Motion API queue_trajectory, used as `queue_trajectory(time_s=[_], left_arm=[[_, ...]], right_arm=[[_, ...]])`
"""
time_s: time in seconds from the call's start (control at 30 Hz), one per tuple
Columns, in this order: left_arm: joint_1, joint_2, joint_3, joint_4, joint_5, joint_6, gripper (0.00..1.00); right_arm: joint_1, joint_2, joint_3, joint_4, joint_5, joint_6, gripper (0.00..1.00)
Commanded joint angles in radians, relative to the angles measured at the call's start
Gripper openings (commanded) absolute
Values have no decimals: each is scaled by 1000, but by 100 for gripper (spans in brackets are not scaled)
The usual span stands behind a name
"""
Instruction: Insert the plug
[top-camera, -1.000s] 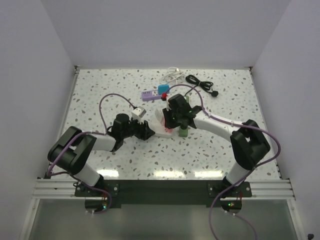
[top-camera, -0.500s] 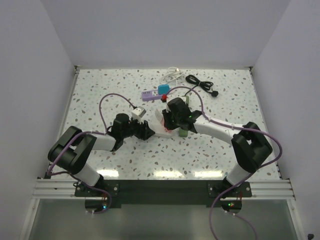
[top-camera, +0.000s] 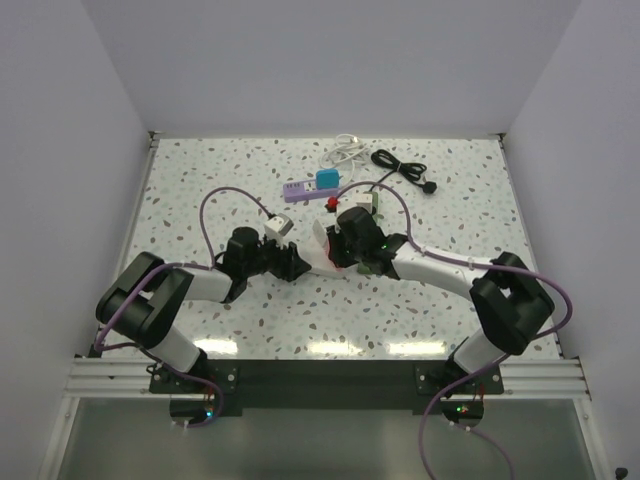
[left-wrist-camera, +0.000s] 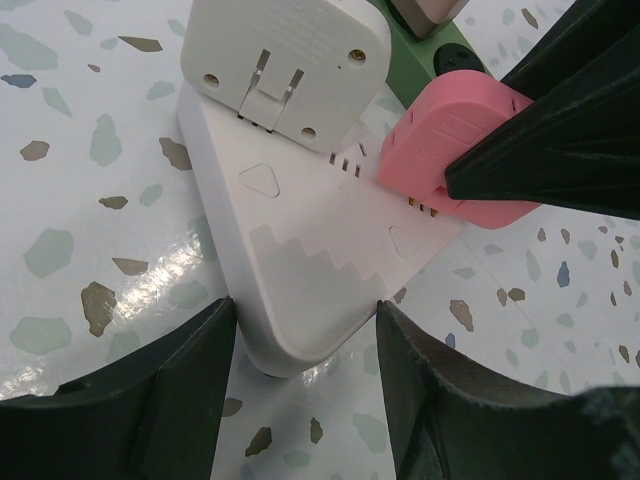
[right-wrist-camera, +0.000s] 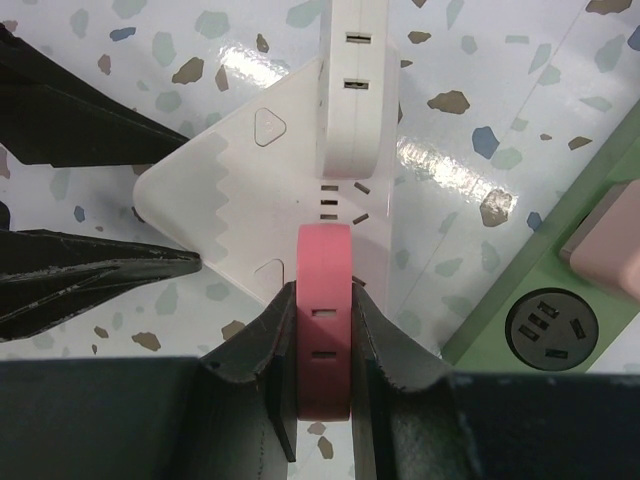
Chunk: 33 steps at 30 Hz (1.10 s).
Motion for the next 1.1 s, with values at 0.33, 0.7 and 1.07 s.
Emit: queue_trajectory(time_s=[0.33, 0.7, 1.07], left_arm=[[-11, 4, 21, 14, -1, 18, 52], [-11, -9, 16, 21, 27, 6, 52], [-11, -48, 18, 23, 16, -21, 62]], right_arm=[[46, -3, -121, -93, -76, 67, 0], [54, -49, -250, -28, -45, 102, 0], [61, -86, -325, 54, 42, 142, 0]])
